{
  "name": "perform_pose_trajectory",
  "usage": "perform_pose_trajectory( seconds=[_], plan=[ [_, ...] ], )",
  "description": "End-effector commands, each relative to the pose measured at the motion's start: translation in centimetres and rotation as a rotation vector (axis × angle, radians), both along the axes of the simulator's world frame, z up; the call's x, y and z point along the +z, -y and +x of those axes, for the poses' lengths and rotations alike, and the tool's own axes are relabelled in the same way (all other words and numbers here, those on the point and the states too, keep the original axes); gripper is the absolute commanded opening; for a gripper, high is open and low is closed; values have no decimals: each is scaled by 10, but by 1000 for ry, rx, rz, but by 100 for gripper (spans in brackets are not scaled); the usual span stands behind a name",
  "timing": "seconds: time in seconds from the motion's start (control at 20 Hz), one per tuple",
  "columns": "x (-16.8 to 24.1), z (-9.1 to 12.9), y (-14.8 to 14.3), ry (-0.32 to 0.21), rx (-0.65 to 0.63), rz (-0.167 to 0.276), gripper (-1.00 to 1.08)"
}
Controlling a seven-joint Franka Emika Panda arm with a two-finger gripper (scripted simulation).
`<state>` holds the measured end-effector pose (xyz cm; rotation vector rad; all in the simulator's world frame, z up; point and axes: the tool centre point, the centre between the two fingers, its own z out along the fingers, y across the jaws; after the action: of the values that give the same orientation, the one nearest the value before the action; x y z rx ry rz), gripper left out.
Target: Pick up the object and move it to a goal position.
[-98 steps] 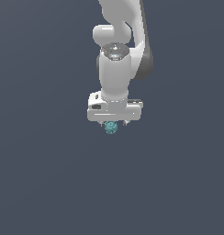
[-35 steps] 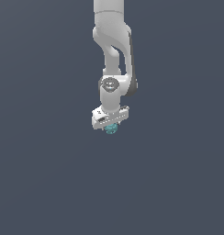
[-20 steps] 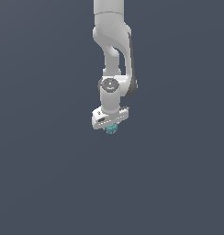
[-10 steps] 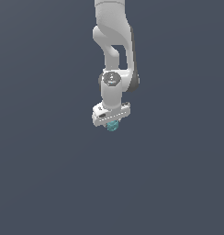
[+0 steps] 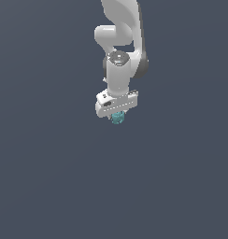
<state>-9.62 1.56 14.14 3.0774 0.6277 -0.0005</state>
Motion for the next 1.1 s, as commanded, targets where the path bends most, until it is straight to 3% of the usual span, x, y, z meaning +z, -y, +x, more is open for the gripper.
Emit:
perform_pose_trajectory(
  seconds=[0.0,0.65,1.05],
  plan=[
    [26,-3,-6,1,0,0,-100],
    [158,-16,-36,0,1,0,-100],
    [211,-20,-48,0,1,0,-100]
  ],
)
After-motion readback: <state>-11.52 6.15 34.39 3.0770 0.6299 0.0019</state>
